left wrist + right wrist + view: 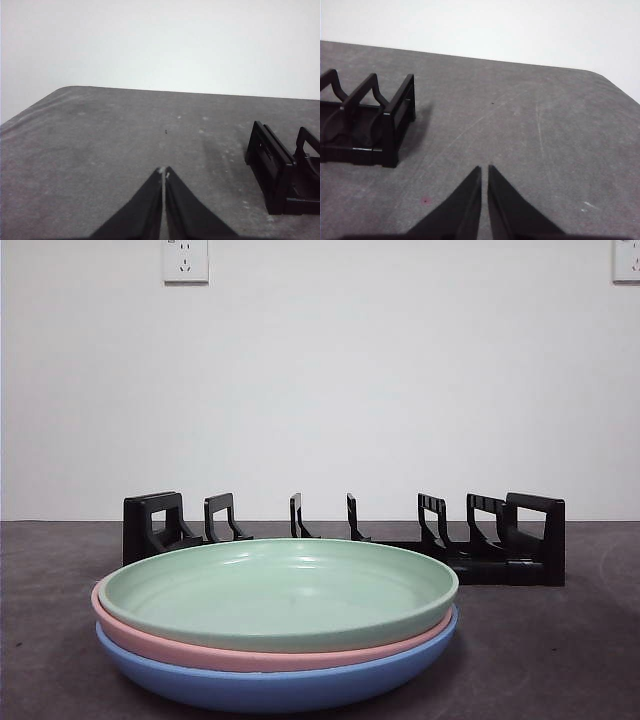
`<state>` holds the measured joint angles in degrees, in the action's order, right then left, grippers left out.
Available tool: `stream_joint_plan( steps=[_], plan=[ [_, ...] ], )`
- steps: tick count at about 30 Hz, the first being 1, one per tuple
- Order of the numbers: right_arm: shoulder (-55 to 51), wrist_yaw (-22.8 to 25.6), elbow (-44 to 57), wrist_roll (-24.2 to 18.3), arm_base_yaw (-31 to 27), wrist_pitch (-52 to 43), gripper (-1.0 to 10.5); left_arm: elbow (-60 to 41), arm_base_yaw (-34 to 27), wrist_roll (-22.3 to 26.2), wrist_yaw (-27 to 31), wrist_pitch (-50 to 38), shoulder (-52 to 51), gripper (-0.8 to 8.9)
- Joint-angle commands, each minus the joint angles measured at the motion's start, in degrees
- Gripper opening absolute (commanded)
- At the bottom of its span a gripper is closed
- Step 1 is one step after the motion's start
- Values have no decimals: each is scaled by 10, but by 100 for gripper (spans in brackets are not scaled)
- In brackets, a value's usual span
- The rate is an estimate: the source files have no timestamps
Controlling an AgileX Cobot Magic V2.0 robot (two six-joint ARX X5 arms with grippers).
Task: Place the plate
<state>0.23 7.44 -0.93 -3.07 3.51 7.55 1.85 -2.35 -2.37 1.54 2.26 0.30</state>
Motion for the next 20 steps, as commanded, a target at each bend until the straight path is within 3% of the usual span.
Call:
stream_joint_plan(
  steps=[1,20],
  plan=[
    [0,0,2,12,-5,-3,21,-10,0,-1,0,-5,0,8],
    [0,1,2,16,-6,-21,21,-10,0,-1,0,-6,-1,8]
  ],
)
